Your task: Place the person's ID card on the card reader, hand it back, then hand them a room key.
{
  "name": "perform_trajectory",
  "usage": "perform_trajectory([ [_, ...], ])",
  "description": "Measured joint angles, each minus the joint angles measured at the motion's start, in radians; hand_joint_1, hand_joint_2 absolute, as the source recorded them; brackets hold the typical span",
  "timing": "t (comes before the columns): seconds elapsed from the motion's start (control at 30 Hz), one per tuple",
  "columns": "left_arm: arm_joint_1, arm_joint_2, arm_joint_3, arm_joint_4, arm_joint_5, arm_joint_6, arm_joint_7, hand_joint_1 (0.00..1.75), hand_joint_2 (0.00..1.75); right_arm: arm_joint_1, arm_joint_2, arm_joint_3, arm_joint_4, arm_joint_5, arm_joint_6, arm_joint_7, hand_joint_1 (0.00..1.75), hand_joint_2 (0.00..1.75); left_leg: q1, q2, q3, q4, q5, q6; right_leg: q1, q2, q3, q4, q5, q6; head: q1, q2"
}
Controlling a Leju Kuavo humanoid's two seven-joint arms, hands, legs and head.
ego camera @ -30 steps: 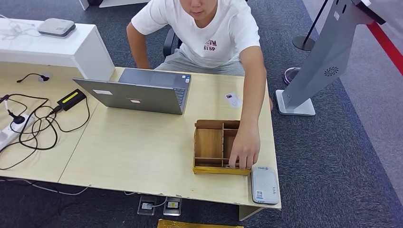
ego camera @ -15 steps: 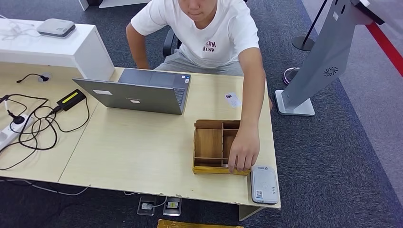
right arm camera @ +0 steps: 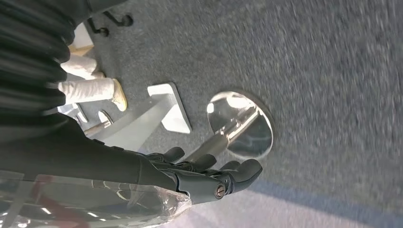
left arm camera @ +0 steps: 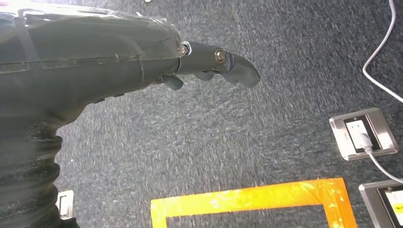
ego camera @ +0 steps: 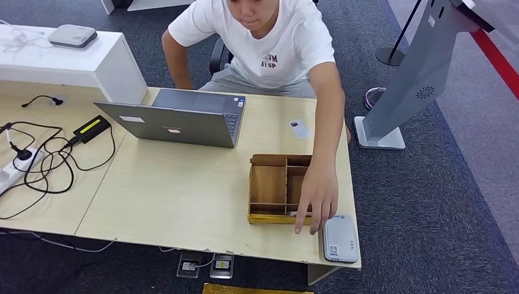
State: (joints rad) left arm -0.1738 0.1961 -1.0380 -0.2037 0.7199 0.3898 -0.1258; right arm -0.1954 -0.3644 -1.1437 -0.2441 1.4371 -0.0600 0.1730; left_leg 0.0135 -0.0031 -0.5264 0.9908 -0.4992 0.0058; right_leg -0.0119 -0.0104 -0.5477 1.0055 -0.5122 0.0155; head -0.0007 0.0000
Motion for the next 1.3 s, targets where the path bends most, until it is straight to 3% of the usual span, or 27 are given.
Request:
perform_trajectory([
  [0.47, -0.001, 0.025, -0.025, 0.0, -0.013, 0.007, 0.004, 0.0, 1.75, 0.0, 0.067, 0.001, 0.058, 0.04, 0.115, -0.002, 0.0, 1.75, 0.0, 0.0, 0.0, 0.0, 0.0, 0.0, 0.0, 0.0, 0.0, 0.0, 0.0, 0.0, 0.0, 0.0],
  [0.8, -0.002, 0.027, -0.027, 0.0, 0.0, 0.033, 0.003, 0.0, 1.75, -0.01, 0.099, 0.001, 0.069, 0.047, 0.123, -0.041, 0.0, 1.75, 0.0, 0.0, 0.0, 0.0, 0.0, 0.0, 0.0, 0.0, 0.0, 0.0, 0.0, 0.0, 0.0, 0.0],
  [1.3, -0.003, 0.036, -0.027, 0.0, 0.009, 0.039, 0.013, 0.0, 1.75, -0.008, 0.119, 0.003, 0.07, 0.043, 0.132, -0.004, 0.0, 1.75, 0.0, 0.0, 0.0, 0.0, 0.0, 0.0, 0.0, 0.0, 0.0, 0.0, 0.0, 0.0, 0.0, 0.0],
])
